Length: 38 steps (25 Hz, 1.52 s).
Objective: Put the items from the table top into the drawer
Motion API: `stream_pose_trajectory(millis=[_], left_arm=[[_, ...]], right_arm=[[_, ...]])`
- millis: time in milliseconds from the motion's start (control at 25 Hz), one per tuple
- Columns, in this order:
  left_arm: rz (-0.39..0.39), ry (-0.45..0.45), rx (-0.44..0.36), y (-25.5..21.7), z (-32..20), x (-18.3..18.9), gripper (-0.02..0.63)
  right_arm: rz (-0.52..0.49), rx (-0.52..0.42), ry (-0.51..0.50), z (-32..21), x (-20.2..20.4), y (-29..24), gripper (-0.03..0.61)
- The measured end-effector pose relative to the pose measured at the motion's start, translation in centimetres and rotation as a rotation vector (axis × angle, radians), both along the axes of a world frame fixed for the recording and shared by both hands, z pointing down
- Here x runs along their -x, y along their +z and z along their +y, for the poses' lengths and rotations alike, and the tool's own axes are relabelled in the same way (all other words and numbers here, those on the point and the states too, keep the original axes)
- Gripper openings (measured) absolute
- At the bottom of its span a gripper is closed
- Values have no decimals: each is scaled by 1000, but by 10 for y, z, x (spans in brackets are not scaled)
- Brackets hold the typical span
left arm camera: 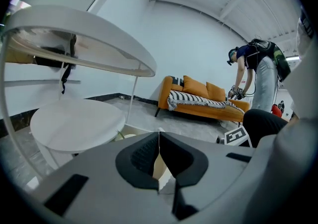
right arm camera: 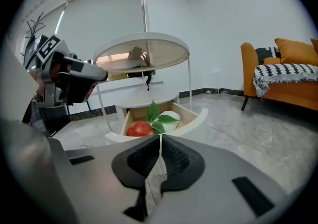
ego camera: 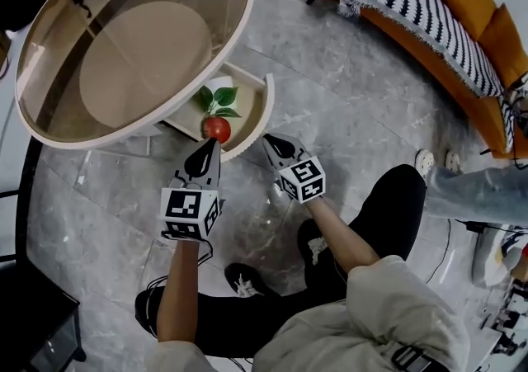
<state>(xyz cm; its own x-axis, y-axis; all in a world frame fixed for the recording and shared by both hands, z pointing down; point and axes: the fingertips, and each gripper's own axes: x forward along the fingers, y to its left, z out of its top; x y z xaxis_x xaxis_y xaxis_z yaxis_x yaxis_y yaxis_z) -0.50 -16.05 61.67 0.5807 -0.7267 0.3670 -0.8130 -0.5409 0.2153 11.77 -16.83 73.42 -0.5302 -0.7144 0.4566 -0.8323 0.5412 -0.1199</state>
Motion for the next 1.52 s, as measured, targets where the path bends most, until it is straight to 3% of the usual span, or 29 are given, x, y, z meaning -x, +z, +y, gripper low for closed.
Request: stream_pose_trajectory(millis=[200, 360, 600, 920, 1520], left_arm=[[-19, 12, 31, 14, 7, -4, 21], [-3, 2, 30, 10, 7, -5, 21], [20, -6, 94, 22, 22, -6, 21], [62, 1, 54, -5, 27, -3, 21], [99, -67, 7, -36, 29, 20, 21]], right_arm=[[25, 31, -30, 8, 3, 21, 41], [16, 31, -39, 5, 12, 25, 41], [0, 29, -28, -1, 24, 24, 41], [4, 9, -61, -26, 54, 25, 41], [-12, -17, -103, -75, 113, 23, 41]])
